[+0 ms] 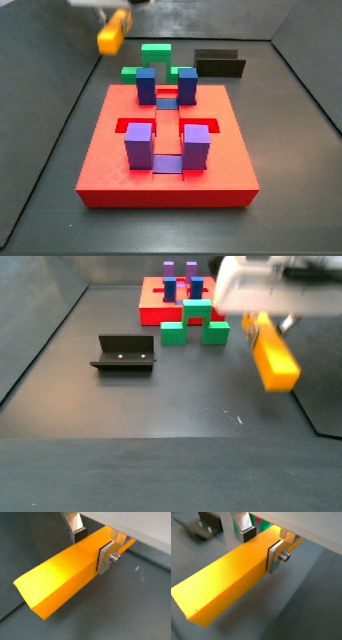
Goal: Pick up the yellow object. Move up. Move to above the board. Insert the yellow object.
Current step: Move to above the board.
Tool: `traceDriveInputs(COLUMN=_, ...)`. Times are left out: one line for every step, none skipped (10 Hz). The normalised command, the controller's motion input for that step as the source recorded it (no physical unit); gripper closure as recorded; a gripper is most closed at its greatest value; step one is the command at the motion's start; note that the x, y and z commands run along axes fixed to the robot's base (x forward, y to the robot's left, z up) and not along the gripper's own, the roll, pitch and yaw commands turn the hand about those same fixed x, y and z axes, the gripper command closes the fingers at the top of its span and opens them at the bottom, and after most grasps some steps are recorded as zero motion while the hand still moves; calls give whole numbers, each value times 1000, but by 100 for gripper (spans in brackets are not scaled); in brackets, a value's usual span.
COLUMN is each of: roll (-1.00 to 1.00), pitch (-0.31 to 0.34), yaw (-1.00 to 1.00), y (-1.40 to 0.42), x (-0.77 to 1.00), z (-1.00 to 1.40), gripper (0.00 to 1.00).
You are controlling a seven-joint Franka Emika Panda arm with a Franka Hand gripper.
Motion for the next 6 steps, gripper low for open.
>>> traceDriveInputs(roll=-1, pitch=68, yaw=8, y=-5, x=-37, z=1400, gripper=100)
traceDriveInputs(roll=27, pitch=56, yaw=8, y=3, x=-28, z=1400, gripper=100)
traceDriveInputs(roll=25, pitch=56, yaw=9, y=4, x=-3, z=1400, gripper=100)
traceDriveInputs(roll=-5, pitch=89, yaw=3, y=12, x=31, z=1400, gripper=100)
traceDriveInputs(roll=-2, pitch=99, yaw=2, y=10, x=27, z=1400, gripper=100)
traceDriveInputs(roll=6, pitch=70, yaw=1, y=-5, x=2, z=798, gripper=100)
